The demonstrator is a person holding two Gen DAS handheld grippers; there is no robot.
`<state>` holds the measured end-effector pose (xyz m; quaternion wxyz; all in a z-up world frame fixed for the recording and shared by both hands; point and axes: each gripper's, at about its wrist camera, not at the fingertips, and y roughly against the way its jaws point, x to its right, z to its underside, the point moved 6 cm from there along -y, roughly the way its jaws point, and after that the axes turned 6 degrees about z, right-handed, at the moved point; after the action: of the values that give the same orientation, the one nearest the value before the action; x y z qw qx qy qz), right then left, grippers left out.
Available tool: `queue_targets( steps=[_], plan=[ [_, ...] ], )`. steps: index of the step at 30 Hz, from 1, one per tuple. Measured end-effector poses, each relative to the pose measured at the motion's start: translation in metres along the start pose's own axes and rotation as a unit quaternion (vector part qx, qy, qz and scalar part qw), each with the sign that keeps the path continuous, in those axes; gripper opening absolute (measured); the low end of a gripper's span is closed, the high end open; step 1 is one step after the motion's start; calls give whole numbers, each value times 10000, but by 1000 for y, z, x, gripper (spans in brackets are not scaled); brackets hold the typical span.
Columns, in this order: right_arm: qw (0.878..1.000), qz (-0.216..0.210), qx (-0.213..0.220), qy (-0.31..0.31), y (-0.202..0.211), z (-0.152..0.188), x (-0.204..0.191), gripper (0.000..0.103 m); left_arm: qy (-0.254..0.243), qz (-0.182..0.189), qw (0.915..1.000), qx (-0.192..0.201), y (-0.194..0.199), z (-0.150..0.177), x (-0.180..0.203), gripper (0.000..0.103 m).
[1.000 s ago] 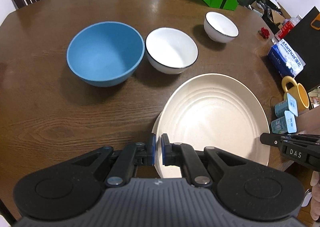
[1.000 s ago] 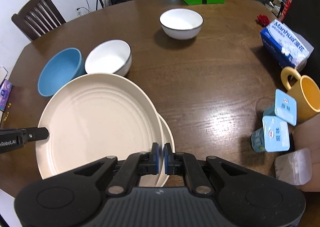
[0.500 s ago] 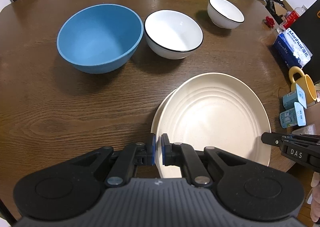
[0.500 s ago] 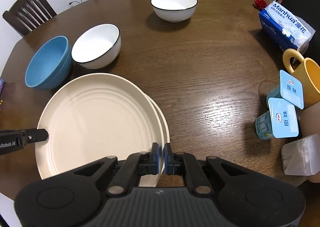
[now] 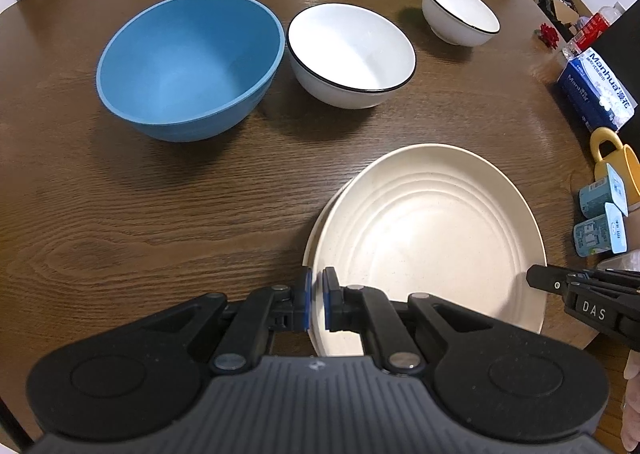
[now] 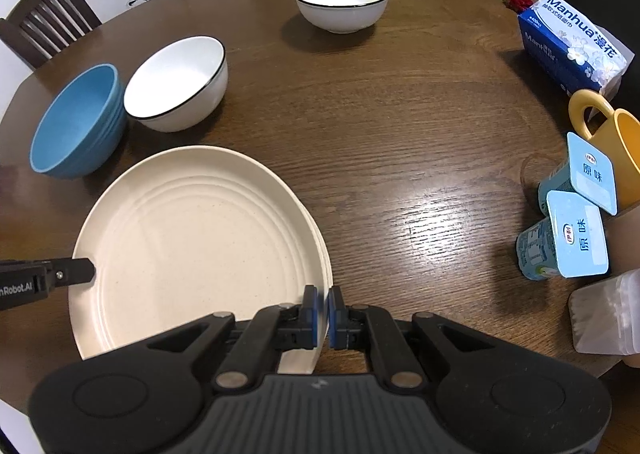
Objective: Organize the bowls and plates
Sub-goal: 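Lower the beige plate onto the stack and open both grippers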
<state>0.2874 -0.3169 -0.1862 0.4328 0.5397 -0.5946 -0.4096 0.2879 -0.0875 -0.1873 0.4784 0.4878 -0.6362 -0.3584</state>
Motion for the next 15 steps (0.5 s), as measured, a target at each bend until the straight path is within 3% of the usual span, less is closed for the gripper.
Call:
queue_targets(
  steps=[15],
  plan=[
    [9995,228,-39,218,-13,-1,-8,6,-162,-207,9996,-49,-8,-1,4,6]
  ],
)
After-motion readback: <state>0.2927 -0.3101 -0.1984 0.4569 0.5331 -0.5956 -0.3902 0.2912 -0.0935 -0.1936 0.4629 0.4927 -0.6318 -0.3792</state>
